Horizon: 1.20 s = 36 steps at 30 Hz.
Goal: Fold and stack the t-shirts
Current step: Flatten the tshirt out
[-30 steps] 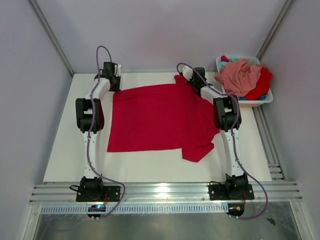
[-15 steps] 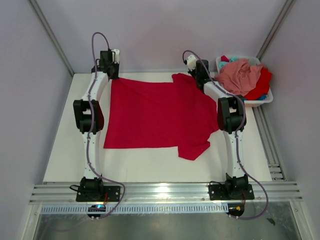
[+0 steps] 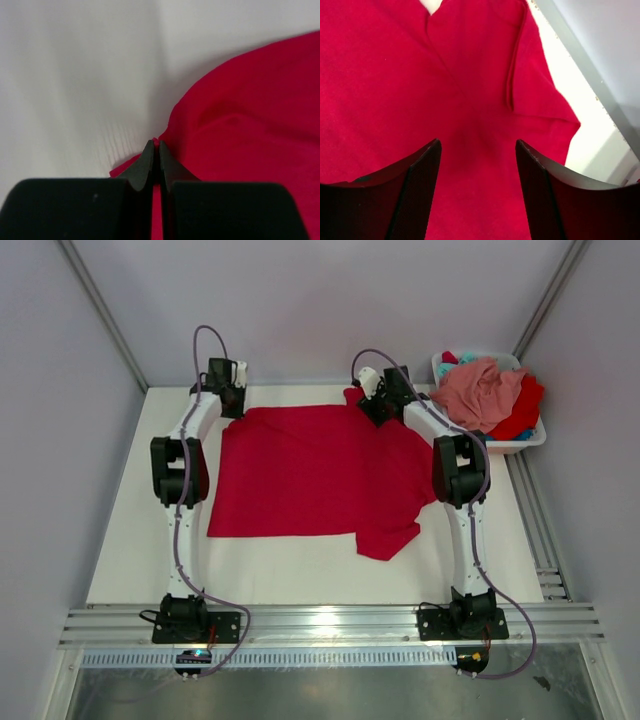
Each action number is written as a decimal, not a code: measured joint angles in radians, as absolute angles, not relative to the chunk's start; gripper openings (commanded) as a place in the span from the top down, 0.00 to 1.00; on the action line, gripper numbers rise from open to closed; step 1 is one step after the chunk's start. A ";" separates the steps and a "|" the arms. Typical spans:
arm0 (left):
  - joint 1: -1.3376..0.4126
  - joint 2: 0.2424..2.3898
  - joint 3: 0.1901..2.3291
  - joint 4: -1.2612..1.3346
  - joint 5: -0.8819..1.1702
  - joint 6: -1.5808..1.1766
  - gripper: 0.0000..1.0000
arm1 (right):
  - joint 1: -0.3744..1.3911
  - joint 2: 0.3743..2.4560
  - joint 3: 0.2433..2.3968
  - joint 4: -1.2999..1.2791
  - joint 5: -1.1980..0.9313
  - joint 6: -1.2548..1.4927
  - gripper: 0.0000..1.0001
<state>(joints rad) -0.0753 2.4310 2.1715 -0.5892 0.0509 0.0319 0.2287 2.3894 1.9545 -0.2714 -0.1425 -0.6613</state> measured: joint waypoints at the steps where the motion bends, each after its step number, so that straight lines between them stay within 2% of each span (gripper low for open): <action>1: -0.077 2.431 2.154 -0.590 0.054 0.032 1.00 | 0.229 2.391 1.960 -0.271 -0.144 -0.664 0.35; 36: -0.105 2.431 2.088 -0.587 0.072 0.030 1.00 | 0.230 2.496 2.031 -0.117 -0.028 -0.759 0.36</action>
